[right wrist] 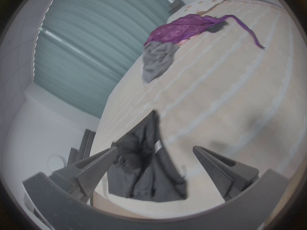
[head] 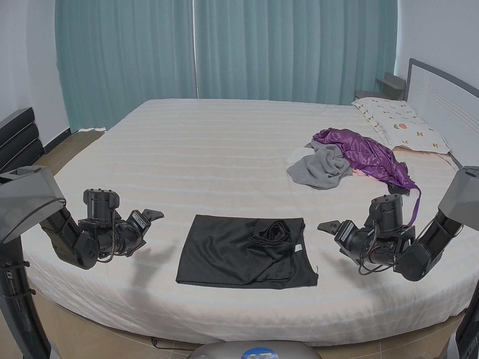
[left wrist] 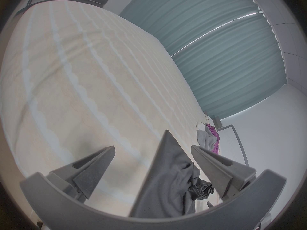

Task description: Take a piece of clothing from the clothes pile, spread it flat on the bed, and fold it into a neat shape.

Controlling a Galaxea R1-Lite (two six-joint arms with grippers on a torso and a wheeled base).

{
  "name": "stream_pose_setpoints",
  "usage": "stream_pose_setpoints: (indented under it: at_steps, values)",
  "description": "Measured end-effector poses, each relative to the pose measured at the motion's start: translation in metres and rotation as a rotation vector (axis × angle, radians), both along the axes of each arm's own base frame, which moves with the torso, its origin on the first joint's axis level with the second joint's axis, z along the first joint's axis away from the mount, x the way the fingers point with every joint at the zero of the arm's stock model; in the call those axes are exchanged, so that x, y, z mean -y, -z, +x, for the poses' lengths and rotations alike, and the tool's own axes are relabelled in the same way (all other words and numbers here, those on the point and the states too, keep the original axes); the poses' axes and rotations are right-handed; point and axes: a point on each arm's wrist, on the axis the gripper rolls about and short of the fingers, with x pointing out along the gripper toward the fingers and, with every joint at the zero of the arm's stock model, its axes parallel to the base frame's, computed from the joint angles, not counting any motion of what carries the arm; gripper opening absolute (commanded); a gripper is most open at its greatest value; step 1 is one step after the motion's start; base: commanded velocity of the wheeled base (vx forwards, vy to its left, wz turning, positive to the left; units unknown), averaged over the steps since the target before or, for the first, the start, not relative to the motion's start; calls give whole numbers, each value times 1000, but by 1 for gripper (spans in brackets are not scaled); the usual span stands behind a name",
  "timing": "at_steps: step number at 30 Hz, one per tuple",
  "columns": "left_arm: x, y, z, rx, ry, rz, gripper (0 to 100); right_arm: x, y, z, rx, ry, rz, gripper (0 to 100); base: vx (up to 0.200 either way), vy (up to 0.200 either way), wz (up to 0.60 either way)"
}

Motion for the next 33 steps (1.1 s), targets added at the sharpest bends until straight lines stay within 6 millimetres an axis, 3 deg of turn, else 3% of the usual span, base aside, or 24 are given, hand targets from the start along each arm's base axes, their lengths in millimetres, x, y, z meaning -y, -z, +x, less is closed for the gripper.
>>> stream_pose_setpoints:
  at_steps: [4, 13, 22, 27, 28, 33]
  values:
    - [0, 1, 0, -4, 1, 1, 100, -22, -12, -9, -2, -73, -66, 100, 0, 200, 0]
    - [1, 5, -1, -14, 4, 5, 100, -67, -28, -13, -33, -193, -207, 100, 0, 0, 0]
    - [2, 7, -1, -19, 8, 9, 100, -90, -21, 3, -88, -203, -364, 100, 0, 0, 0]
    - [2, 9, 0, -24, 8, 13, 100, -93, -14, 20, -107, -166, -427, 100, 0, 0, 0]
    - [2, 9, 0, -25, 8, 13, 100, -92, -13, 25, -105, -153, -430, 0, 0, 0, 0]
    - [3, 11, 0, -27, 6, 17, 100, -82, -4, 30, -154, -131, -463, 0, 0, 0, 0]
